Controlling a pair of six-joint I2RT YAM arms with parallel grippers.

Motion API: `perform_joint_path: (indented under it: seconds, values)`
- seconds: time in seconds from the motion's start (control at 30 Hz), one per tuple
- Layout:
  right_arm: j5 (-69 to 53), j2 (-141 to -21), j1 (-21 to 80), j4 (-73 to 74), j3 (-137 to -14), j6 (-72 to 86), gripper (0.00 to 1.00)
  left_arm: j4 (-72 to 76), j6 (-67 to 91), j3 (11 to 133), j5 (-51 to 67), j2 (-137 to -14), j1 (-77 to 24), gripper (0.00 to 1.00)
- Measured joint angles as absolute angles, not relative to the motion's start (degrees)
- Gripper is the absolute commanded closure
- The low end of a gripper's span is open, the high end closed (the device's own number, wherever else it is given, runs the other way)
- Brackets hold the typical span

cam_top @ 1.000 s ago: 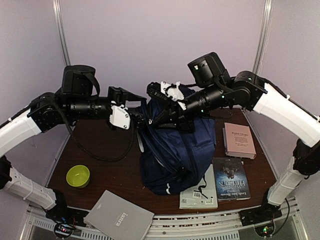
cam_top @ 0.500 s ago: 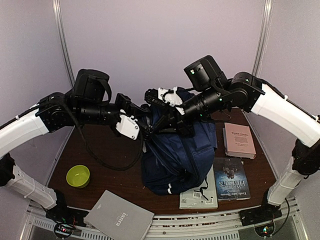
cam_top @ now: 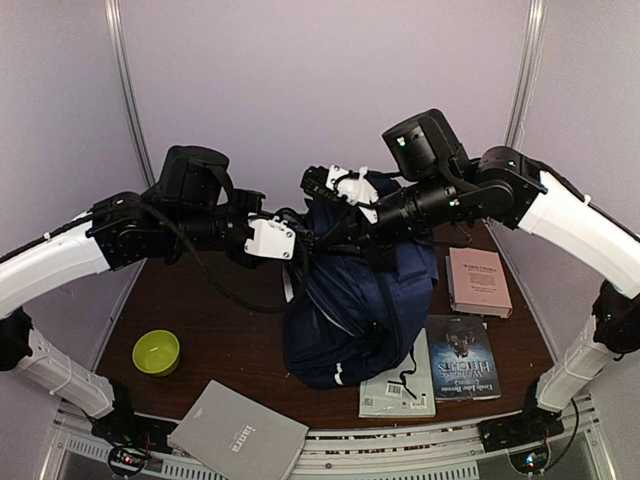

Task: Pack the student bag
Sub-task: Unzip the second largest pocket of the student bag.

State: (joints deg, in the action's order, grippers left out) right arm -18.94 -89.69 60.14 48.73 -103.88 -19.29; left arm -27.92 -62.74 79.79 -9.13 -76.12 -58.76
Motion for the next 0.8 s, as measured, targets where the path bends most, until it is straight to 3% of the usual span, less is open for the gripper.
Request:
perform_joint_path:
  seconds: [0.4, 0.8]
  values:
    - [-5.26, -81.23, 60.16, 47.13, -96.53, -11.25, 1.0, -21.47, -51.92, 80.49, -19.09, -76.38, -54.65, 1.0]
    - [-0.91, -75.61, 58.98, 36.05, -83.85, -5.63, 1.0, -22.87, -47.79, 81.45, -17.39, -75.96, -52.31, 1.0]
